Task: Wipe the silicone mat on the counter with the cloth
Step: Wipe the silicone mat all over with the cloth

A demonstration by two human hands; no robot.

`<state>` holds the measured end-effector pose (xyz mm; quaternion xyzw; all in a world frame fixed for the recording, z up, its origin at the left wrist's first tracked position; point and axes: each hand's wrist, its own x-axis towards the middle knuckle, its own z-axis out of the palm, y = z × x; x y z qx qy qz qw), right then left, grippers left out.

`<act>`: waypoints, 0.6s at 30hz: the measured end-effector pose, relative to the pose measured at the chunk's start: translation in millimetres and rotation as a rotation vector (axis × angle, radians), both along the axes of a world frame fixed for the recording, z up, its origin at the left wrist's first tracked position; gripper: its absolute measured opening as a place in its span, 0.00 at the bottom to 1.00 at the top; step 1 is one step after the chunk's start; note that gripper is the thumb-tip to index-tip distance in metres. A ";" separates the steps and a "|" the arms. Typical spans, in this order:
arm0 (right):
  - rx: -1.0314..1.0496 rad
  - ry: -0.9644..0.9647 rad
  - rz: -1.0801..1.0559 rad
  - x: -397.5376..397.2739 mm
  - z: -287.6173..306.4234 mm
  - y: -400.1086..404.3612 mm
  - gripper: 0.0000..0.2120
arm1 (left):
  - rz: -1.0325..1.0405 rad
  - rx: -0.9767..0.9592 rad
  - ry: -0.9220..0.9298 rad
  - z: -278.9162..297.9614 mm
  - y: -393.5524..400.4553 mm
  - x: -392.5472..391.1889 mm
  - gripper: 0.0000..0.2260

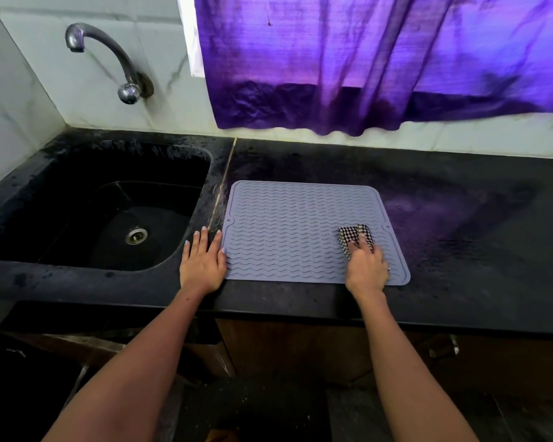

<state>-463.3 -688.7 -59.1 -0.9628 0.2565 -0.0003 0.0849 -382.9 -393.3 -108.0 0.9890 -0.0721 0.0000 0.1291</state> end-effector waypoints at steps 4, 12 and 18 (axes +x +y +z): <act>0.144 -0.027 -0.055 6.3 11.9 -10.9 0.21 | -0.001 0.004 0.006 0.7 0.1 -0.1 0.23; 0.026 -0.054 -0.259 -9.2 13.8 -21.0 0.15 | -0.001 0.002 -0.008 -1.5 0.5 1.1 0.23; -0.055 0.038 -0.119 -13.4 5.8 -22.7 0.17 | -0.007 0.002 -0.014 -2.4 1.1 1.9 0.23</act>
